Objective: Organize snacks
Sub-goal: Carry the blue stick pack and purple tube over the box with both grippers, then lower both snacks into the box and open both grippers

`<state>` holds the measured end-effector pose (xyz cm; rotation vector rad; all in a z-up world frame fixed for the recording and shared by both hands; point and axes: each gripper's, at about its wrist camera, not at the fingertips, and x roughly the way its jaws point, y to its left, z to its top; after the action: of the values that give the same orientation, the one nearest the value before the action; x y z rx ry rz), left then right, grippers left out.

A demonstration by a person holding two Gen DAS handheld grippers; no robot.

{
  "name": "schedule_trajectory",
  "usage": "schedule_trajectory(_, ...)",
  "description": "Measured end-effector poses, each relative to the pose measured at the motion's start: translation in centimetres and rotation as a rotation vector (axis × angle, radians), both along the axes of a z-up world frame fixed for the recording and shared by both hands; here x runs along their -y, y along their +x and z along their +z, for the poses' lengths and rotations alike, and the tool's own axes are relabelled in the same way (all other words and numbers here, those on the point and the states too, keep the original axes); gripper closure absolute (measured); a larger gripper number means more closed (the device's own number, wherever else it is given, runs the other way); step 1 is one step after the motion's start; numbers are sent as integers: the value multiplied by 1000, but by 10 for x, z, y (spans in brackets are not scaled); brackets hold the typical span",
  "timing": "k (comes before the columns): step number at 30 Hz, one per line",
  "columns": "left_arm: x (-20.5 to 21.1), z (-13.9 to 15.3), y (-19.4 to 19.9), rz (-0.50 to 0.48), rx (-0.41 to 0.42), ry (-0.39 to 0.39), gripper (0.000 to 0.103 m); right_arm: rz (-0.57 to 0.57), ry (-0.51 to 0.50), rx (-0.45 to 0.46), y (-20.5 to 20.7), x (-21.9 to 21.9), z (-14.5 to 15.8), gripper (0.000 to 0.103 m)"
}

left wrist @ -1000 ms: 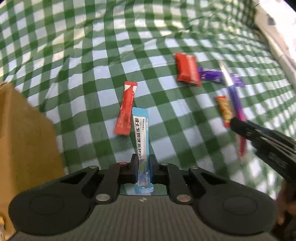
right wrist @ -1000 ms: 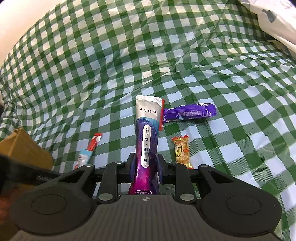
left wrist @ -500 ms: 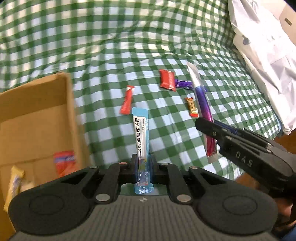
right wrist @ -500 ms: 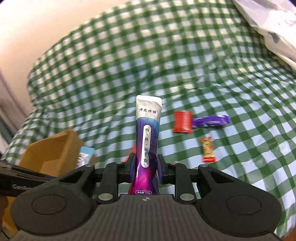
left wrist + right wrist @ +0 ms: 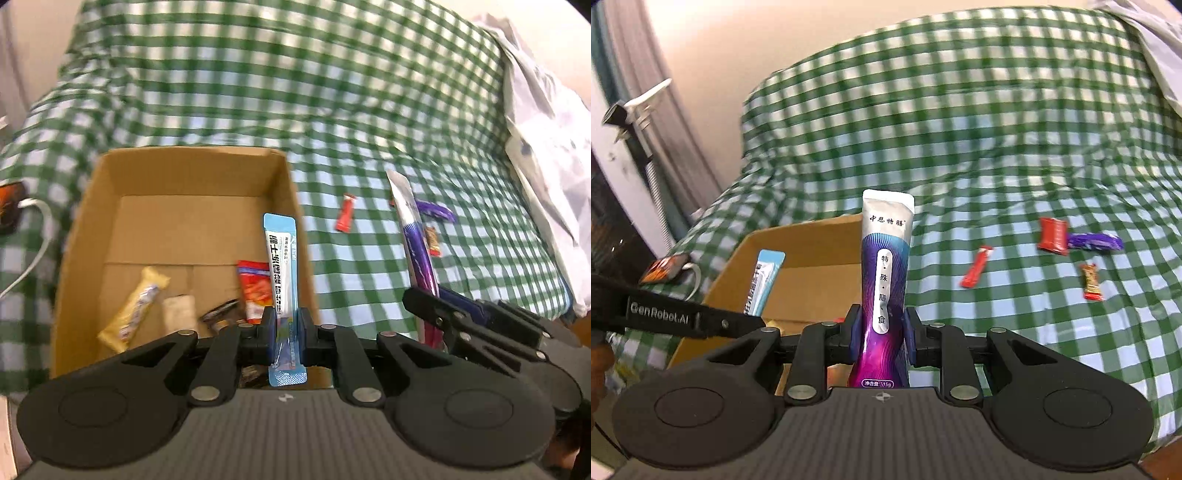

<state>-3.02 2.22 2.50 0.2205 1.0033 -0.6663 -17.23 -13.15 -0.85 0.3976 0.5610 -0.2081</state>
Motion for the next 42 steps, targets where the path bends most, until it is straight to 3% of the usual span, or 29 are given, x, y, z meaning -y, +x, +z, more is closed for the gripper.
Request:
schedule_trajectory(7,-53,10,6,80,22,-19,91,69,-49,-6,13,-49,8,78)
schedule_trajectory(15,-82,11,18,130,25,-27,91,116,-74,-35,26,-77,8,78)
schedule_trajectory(42,-74,-29,70,161,-45,14,91,175,-49,-143,78,-86,-16,78)
